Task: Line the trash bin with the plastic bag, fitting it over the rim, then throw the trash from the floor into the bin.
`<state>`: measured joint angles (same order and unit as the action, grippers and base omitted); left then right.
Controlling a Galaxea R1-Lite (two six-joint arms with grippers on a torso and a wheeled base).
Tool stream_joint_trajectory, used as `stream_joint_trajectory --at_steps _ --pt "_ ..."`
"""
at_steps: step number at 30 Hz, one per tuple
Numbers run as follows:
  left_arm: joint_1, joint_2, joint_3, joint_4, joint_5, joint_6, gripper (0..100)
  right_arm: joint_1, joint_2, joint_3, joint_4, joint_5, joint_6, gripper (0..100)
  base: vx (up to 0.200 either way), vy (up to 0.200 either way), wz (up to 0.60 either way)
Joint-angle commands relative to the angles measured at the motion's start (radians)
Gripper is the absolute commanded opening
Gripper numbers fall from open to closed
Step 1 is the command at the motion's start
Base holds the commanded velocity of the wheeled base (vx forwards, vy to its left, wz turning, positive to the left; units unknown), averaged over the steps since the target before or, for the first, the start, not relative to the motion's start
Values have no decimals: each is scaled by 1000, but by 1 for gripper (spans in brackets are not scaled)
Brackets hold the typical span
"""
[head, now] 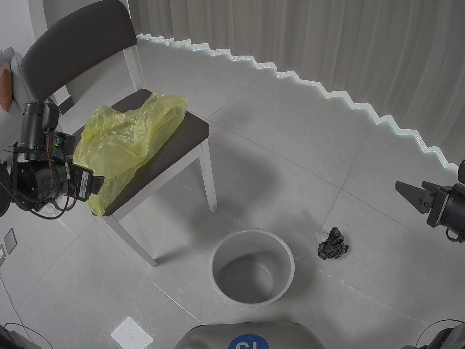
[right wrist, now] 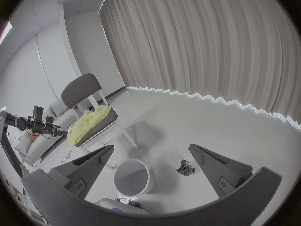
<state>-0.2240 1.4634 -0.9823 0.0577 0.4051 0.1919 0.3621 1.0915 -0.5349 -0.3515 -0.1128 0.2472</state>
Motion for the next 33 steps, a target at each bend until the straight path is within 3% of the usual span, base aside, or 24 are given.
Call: stream_joint_trajectory --at_steps 1,19,33 --pt "-17 66 -21 1 21 11 100 3 4 3 -1 2 0 100 0 0 0" --pt "-24 140 -27 -2 127 146 100 3 22 1 -3 7 -3 100 0 0 0" --pt "-61 215 -21 -131 307 247 100 3 48 4 -4 10 -5 100 0 0 0"
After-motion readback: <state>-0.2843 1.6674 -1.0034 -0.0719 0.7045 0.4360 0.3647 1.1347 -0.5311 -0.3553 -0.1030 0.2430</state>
